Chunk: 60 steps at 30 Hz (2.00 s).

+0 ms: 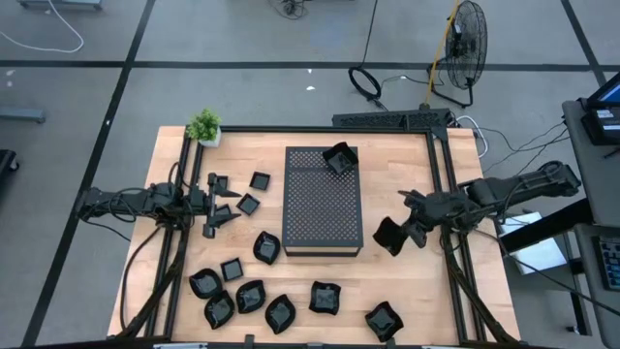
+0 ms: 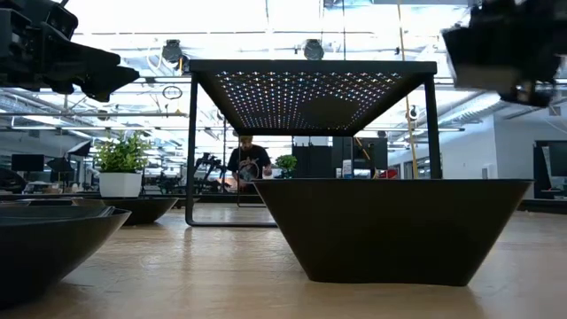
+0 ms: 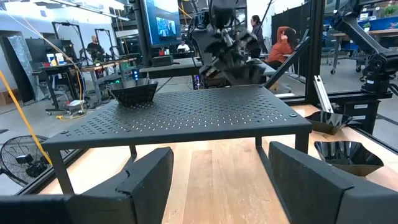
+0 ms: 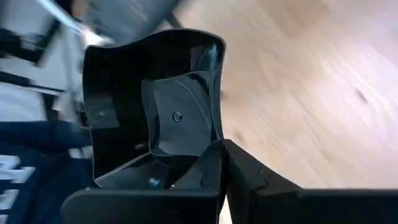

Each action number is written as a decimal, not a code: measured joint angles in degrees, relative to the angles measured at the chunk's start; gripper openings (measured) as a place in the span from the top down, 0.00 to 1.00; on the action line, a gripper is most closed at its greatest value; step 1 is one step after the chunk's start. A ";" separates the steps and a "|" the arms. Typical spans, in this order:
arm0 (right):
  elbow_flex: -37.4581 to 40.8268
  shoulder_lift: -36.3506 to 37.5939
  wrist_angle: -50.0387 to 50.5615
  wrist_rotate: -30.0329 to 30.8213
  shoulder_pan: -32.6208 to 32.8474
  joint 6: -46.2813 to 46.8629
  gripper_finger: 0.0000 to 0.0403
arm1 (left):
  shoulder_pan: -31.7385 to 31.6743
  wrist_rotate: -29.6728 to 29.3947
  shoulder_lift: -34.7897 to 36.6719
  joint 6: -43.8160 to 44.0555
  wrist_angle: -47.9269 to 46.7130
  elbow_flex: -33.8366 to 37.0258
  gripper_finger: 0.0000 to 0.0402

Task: Pick & Place Mini shaped plates
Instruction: Stack the black distorted square plate on top of the black distorted square plate on the shelf

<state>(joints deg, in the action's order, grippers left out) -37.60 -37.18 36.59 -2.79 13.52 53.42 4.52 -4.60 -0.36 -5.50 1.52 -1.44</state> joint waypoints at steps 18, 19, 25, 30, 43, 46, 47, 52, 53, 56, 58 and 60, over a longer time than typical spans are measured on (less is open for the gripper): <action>0.00 -8.79 -42.67 23.81 -13.52 -25.19 1.00 | 0.00 -0.02 0.00 -0.01 -0.02 0.00 0.33; -0.04 -9.92 -45.37 23.74 -14.59 -25.64 1.00 | 0.00 0.00 0.00 -0.01 0.00 0.00 0.33; -8.56 -17.28 -39.07 23.56 -21.81 -27.07 1.00 | 0.02 0.00 0.00 -0.02 -0.02 0.00 0.33; -21.52 -24.63 -26.43 20.13 -27.33 -28.44 1.00 | 0.00 -0.02 0.00 -0.02 0.00 0.00 0.33; -42.86 -41.79 -0.33 -6.47 -41.87 -21.36 1.00 | 0.02 0.00 0.00 -0.02 -0.02 0.00 0.33; -42.80 -43.62 4.67 -9.93 -43.58 -19.78 1.00 | 0.00 -0.02 0.00 -0.02 -0.02 0.00 0.33; -42.80 -44.03 5.71 -10.54 -43.87 -19.58 1.00 | 0.00 -0.01 0.00 -0.02 0.00 -0.01 0.33; -42.80 -44.47 7.35 -10.78 -43.93 -18.63 1.00 | 0.00 0.00 0.00 0.00 -0.02 -0.01 0.33; -42.80 -44.47 7.26 -10.74 -43.93 -18.25 1.00 | 0.00 -0.01 0.00 0.00 0.00 0.00 0.33; -42.80 -44.49 7.74 -10.68 -43.96 -17.49 1.00 | 0.00 0.00 0.00 -0.01 -0.01 0.00 0.33; -42.80 -44.49 8.20 -10.67 -43.93 -16.72 1.00 | 0.00 0.00 0.00 -0.01 -0.02 0.00 0.33; -42.80 -44.49 8.36 -10.65 -43.93 -16.12 1.00 | 0.00 -0.02 0.00 -0.02 0.00 0.00 0.33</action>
<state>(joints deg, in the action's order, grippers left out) -80.40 -81.67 44.95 -13.44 -30.41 37.30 4.51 -4.62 -0.36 -5.52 1.52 -1.43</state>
